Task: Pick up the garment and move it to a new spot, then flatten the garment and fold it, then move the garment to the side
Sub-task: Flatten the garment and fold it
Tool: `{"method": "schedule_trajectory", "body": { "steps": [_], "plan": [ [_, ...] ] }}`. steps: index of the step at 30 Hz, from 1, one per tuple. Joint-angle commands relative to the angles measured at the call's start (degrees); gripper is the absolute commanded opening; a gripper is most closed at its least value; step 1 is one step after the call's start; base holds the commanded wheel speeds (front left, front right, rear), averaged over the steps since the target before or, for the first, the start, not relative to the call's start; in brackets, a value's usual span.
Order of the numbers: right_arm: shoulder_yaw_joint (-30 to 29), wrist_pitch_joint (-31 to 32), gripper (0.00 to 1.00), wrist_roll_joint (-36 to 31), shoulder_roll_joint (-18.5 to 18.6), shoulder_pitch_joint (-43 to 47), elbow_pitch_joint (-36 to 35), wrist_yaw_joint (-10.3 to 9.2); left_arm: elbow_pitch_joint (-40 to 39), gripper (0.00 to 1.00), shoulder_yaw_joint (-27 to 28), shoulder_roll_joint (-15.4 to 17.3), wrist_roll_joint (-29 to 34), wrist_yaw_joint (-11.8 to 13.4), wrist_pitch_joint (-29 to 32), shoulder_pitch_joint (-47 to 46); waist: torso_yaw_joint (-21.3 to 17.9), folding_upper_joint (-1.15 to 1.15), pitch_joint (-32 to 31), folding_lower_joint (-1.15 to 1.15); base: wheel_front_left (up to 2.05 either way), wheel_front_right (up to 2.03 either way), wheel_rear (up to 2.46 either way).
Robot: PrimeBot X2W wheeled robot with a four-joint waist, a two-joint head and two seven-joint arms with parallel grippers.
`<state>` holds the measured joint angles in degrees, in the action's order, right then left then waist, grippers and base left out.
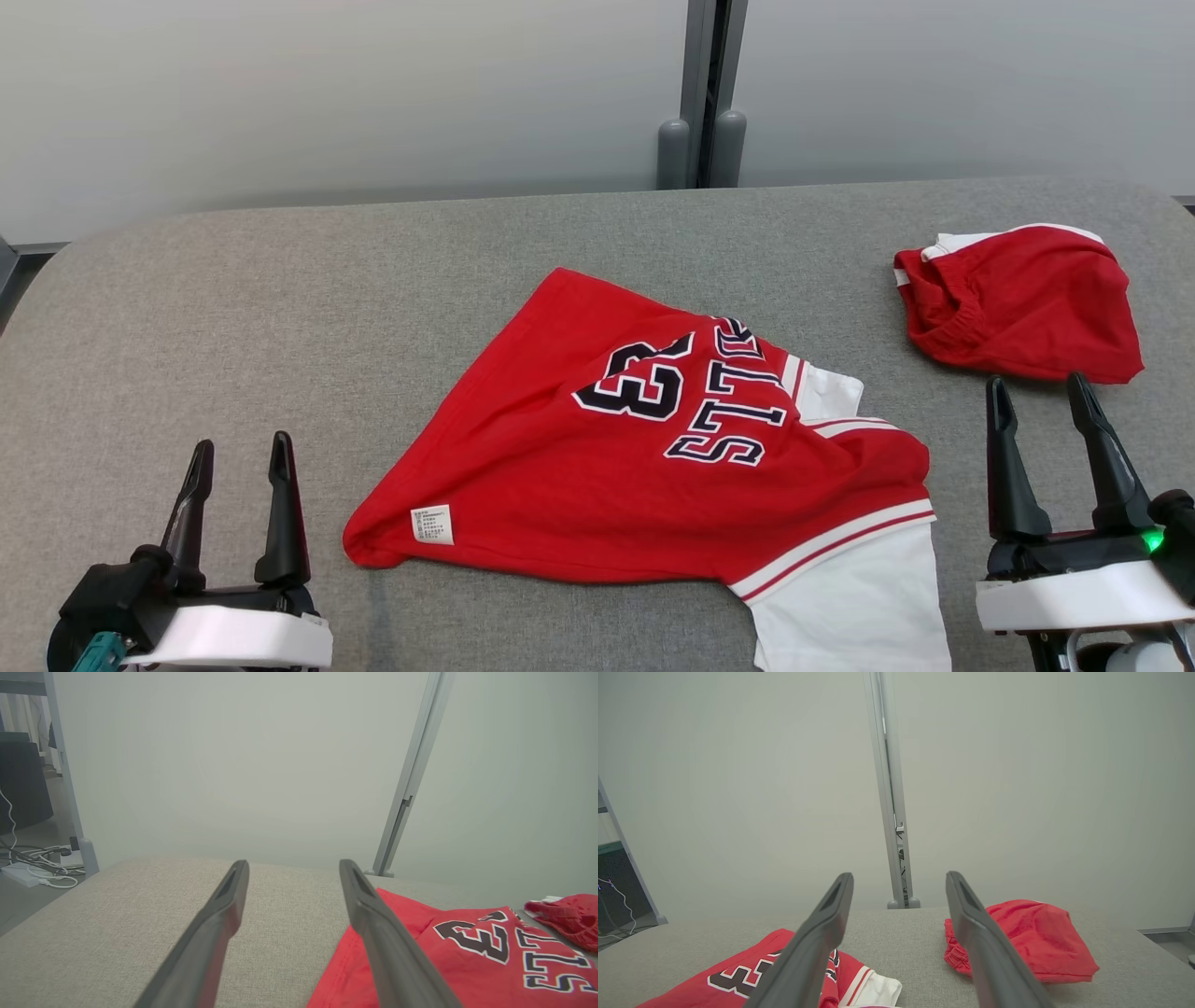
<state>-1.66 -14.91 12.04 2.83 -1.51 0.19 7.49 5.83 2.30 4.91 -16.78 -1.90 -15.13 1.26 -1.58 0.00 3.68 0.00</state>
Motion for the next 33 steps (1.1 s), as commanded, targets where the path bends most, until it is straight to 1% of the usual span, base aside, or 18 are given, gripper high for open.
{"method": "schedule_trajectory", "body": {
  "steps": [1,16,33],
  "plan": [
    [-0.30,-0.36,1.00,0.22,0.17,0.21,-0.32,0.02,0.26,1.00,0.54,0.00,0.54,-0.51,-0.03,-0.75,0.01,0.00,0.04,0.00,0.00,0.00,0.00],
    [-0.14,-0.36,1.00,0.62,0.18,0.05,0.17,0.02,1.30,1.00,1.86,-1.10,1.87,-2.14,-0.03,-1.28,-0.03,0.00,-0.57,0.00,0.00,0.00,0.00],
    [-0.04,-0.36,1.00,0.27,0.19,0.00,0.10,0.02,1.55,1.00,2.32,-1.76,2.31,-2.63,-0.04,-1.40,-0.20,0.00,-0.57,0.00,0.00,0.00,0.00]
  ]
}}
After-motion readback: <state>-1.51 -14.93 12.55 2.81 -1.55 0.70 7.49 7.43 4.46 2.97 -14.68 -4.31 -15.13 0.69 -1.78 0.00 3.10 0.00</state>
